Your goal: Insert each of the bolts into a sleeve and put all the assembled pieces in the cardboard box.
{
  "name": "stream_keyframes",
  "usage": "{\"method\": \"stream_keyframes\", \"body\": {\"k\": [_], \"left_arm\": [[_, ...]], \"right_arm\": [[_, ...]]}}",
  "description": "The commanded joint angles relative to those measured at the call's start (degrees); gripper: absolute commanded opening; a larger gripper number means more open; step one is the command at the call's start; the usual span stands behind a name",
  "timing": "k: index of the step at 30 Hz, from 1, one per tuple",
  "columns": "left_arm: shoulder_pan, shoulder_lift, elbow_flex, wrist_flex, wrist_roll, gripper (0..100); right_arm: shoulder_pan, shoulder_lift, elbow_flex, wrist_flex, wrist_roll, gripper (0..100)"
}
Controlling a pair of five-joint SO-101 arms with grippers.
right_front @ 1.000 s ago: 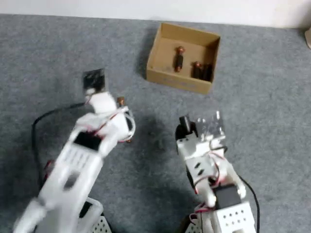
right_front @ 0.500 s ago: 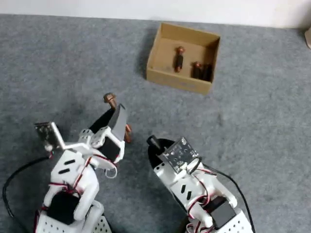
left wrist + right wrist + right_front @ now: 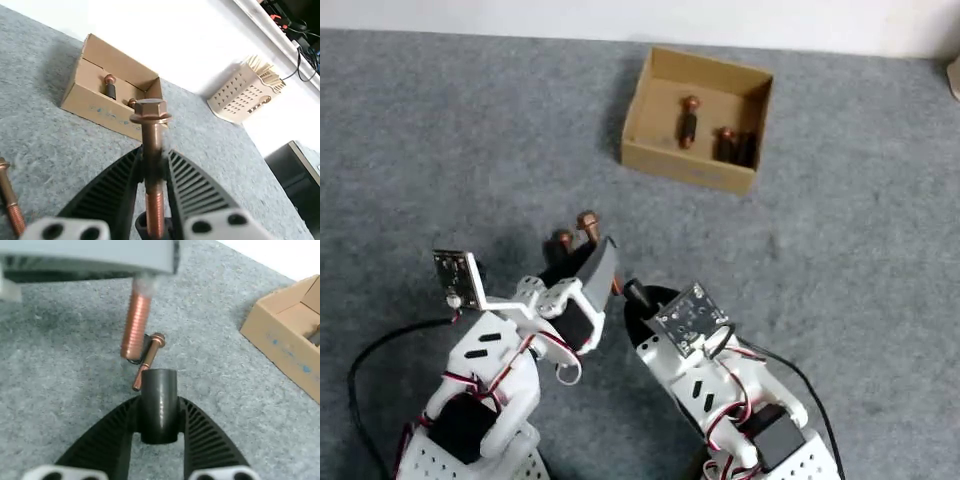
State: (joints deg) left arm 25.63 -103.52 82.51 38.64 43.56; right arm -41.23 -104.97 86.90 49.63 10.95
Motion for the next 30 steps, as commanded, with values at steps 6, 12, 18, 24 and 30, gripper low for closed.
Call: {"method": "stream_keyframes", "body": {"k": [6, 12, 18, 24, 30], "left_arm": [[2.86, -0.66, 0.57, -1.32, 0.00, 1], [2.51, -0.66, 0.57, -1.58, 0.26, 1], [-1.98, -0.66, 2.07, -5.36, 4.40, 1], [-2.24, -0.66, 7.52, -11.60, 5.89, 1], [-1.98, -0.66, 7.60, -11.69, 5.89, 1]], "right_arm": [[-0.66, -0.40, -0.40, -0.31, 0.79, 4.8], [-0.92, -0.40, -0.48, -0.31, 0.79, 4.8], [-0.84, -0.40, -0.75, -0.04, 0.79, 4.8], [-0.75, -0.40, -0.84, -0.04, 0.79, 4.8], [-0.84, -0.40, -0.84, -0.04, 2.99, 4.8]]}}
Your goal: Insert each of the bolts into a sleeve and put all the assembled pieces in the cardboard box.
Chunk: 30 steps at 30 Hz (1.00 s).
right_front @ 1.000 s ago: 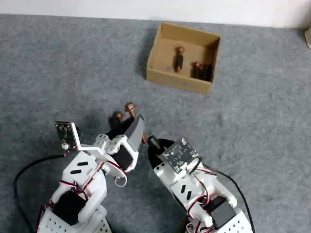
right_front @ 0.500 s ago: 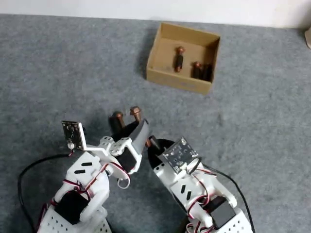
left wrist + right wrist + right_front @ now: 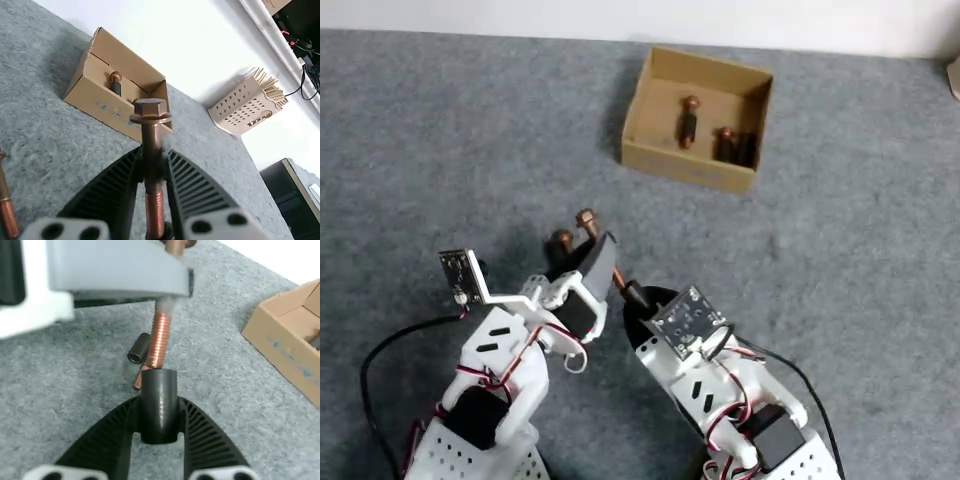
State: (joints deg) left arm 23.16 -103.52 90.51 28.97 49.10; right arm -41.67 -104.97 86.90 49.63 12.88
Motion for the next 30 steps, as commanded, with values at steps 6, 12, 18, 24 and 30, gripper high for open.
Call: {"method": "stream_keyframes", "body": {"k": [6, 12, 18, 24, 30], "left_arm": [[0.84, -0.66, -0.40, -2.02, 1.85, 1], [2.07, -0.75, -0.48, -1.85, 3.16, 1], [4.62, -0.75, -1.27, -1.67, 3.25, 1], [4.88, -0.75, -1.01, -0.97, 3.25, 1], [7.43, -0.66, -0.66, 2.55, 3.08, 1]], "right_arm": [[-0.31, -0.40, -0.66, -0.31, 1.14, 4.8], [-0.31, -0.40, -0.40, -0.92, 1.23, 4.8], [2.77, -0.40, -0.75, -1.19, 1.23, 4.8], [3.12, -0.40, -0.66, -1.10, 1.23, 5.0], [6.02, -0.40, -0.84, -0.92, 1.23, 5.0]]}}
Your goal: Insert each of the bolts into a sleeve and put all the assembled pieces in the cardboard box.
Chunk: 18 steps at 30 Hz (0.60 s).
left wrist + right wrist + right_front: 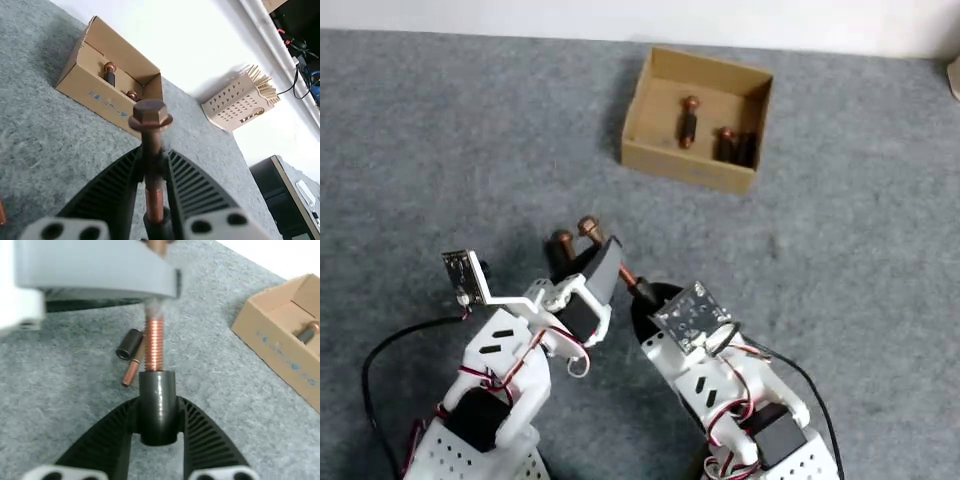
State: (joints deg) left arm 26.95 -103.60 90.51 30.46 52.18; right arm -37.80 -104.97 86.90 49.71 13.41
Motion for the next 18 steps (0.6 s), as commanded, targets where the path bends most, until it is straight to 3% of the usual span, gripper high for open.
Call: {"method": "stream_keyframes", "body": {"k": [1, 18], "left_arm": [[4.44, -0.57, -0.66, 1.14, 0.00, 1], [5.67, -0.57, 0.04, 3.16, -2.90, 1]], "right_arm": [[2.15, -0.40, -0.84, -0.92, 0.70, 5.0], [0.13, -0.40, -5.05, 3.91, 0.44, 5.0]]}}
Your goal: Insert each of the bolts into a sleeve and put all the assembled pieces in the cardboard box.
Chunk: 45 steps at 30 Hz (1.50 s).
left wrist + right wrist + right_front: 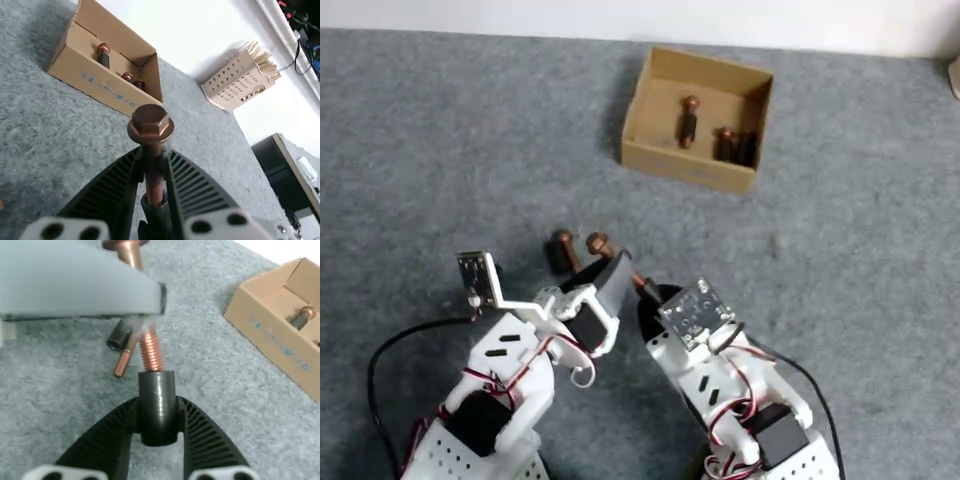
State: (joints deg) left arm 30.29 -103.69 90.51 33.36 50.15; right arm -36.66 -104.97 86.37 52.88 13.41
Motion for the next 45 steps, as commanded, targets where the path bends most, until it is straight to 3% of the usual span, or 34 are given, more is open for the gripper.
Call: {"method": "stream_keyframes", "body": {"k": [1, 9, 15, 27, 30, 35, 39, 45], "left_arm": [[2.86, -0.48, 0.31, 0.26, -0.97, 1], [3.38, -0.48, 0.66, 0.62, -2.20, 1], [9.63, -0.48, 3.56, 0.18, -6.95, 1], [8.04, -0.57, 3.30, 0.26, -7.12, 1], [4.79, -0.57, 3.30, 0.18, -7.12, 10], [5.14, -0.48, 3.30, 1.32, -7.30, 36], [8.13, -0.48, 1.98, 5.19, -10.02, 35], [7.34, -0.66, -0.40, 5.80, -10.02, 33]], "right_arm": [[-2.24, -0.40, -5.23, 1.01, 0.44, 5.0], [-2.77, -0.40, -7.96, 0.40, 0.79, 5.0], [-3.21, -0.40, -11.91, 0.31, 0.79, 5.0], [-2.77, -0.40, -11.56, 3.65, 0.79, 5.0], [-2.77, -0.40, -11.56, 5.23, 0.79, 5.0], [-2.77, -0.40, -10.42, 5.05, 0.79, 5.0], [-2.77, -0.40, -9.71, 4.88, 0.79, 5.0], [-2.77, -0.40, -9.71, 4.97, 0.79, 5.0]]}}
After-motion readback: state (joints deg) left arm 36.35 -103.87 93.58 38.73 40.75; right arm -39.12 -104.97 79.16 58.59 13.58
